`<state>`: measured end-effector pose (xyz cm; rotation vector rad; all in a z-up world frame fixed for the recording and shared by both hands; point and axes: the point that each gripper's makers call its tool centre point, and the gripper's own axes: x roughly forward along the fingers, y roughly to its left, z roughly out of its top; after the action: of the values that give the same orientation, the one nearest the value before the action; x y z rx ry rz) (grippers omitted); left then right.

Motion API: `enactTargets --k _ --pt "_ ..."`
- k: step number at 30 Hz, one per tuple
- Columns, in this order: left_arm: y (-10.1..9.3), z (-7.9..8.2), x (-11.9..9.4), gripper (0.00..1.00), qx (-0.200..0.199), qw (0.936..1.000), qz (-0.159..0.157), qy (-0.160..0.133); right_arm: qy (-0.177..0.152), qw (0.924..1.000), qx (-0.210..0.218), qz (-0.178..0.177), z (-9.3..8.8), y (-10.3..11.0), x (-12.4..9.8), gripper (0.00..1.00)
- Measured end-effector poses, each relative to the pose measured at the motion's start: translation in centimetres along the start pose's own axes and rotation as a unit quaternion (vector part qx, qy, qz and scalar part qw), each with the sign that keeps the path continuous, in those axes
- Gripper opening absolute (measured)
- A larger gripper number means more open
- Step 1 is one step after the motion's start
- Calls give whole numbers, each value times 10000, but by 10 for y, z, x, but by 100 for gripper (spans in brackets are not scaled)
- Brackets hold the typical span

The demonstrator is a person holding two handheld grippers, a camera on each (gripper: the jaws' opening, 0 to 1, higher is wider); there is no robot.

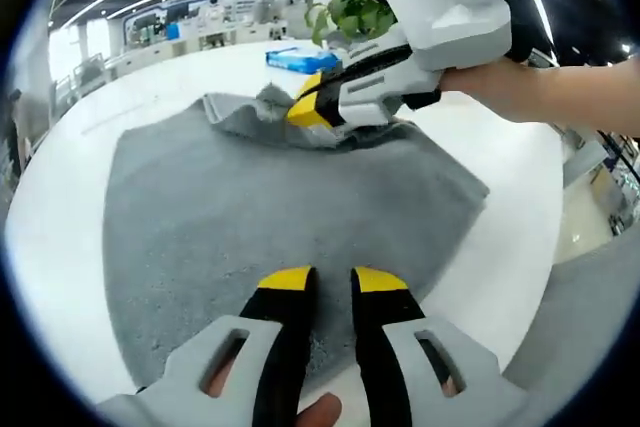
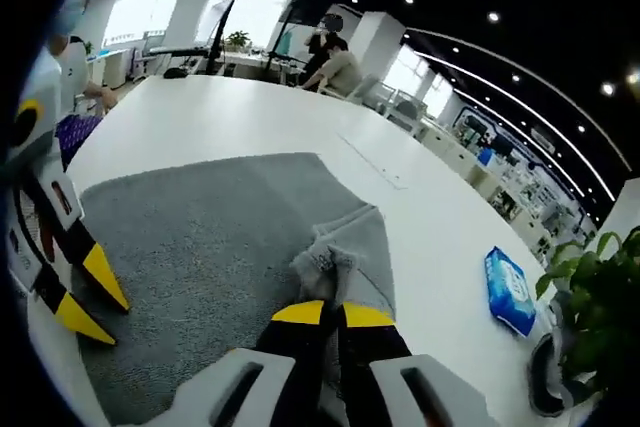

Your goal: Open the folded towel by lifting each exposed corner and separating the folded layers until the towel lies flat within the target outline without major curled edges

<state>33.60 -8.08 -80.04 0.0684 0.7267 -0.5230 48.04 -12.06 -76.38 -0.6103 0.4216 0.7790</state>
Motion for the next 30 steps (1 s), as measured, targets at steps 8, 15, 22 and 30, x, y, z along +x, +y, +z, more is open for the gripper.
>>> enactTargets --k 8,15,22,30 --pt "1 -1 -1 12 -104 9999 -6 28 -135 9967 473 -644 -10 -44 -16 1" --pt "5 -5 -3 8 -299 9994 79 178 -156 9906 695 -1172 -24 -77 -28 1" --pt "15 -8 -6 6 -434 9984 249 250 -123 9857 895 -1422 -37 -91 -32 1" --pt "28 -8 -9 5 -197 9975 606 314 75 9810 1140 -1567 -60 -97 -30 2"
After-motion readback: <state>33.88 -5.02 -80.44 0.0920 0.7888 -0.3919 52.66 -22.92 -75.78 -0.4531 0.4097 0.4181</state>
